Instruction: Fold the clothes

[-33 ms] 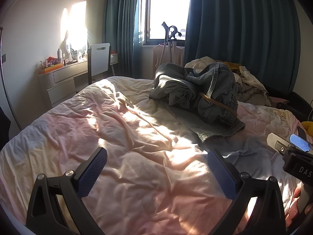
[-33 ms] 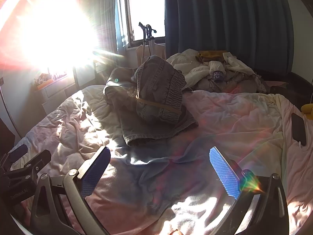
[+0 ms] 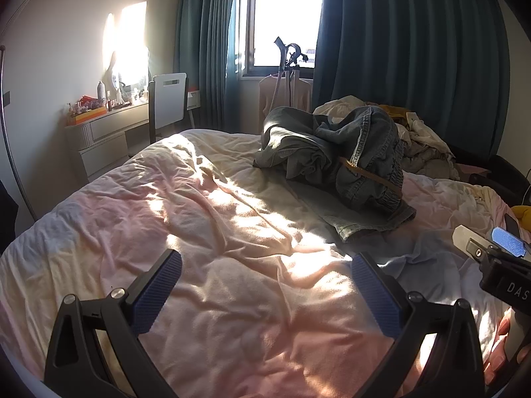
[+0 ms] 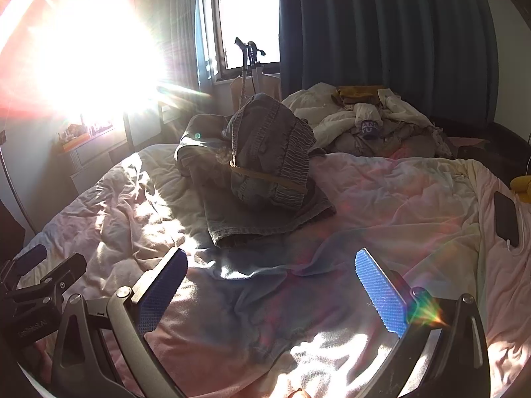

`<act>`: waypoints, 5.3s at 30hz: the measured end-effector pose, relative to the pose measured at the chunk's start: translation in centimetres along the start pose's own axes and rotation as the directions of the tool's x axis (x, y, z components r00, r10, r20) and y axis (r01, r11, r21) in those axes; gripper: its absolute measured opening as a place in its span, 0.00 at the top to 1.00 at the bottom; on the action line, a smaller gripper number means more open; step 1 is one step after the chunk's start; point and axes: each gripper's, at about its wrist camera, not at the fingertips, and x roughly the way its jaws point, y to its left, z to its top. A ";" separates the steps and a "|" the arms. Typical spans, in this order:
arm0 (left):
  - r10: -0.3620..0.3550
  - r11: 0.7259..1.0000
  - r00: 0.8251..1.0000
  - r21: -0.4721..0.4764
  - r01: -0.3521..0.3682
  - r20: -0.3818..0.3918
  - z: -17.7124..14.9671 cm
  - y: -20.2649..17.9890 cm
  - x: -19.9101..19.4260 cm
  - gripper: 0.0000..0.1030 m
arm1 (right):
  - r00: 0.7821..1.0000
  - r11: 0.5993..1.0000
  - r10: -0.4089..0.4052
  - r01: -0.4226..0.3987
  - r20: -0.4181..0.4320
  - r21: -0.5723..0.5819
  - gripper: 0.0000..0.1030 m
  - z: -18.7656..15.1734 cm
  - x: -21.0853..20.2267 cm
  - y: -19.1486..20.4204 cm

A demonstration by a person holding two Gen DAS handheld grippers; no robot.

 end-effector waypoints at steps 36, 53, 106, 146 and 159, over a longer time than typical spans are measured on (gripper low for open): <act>-0.008 1.000 1.000 0.000 0.008 -0.006 -0.3 0.1 0.2 0.00 | 1.000 1.000 -0.013 0.012 -0.014 -0.014 0.00 -0.2 0.4 0.3; -0.007 1.000 1.000 0.012 0.007 0.002 -0.3 0.0 0.2 0.00 | 1.000 1.000 -0.005 0.005 -0.019 -0.012 0.00 -0.2 0.6 0.3; -0.239 0.966 0.969 0.088 0.244 -0.070 13.1 -18.2 22.1 0.69 | 1.000 0.947 -0.022 0.020 0.000 0.320 0.00 0.3 8.7 -12.1; -0.346 0.745 0.935 -0.630 0.219 -0.084 4.4 17.4 14.5 0.82 | 0.860 0.816 0.501 -0.434 -0.093 0.381 0.09 -0.1 14.1 -4.3; -0.288 0.740 0.957 -0.643 0.198 -0.036 1.8 18.3 8.8 0.34 | 0.792 0.795 0.572 -0.474 -0.211 0.377 0.33 0.3 20.9 -1.4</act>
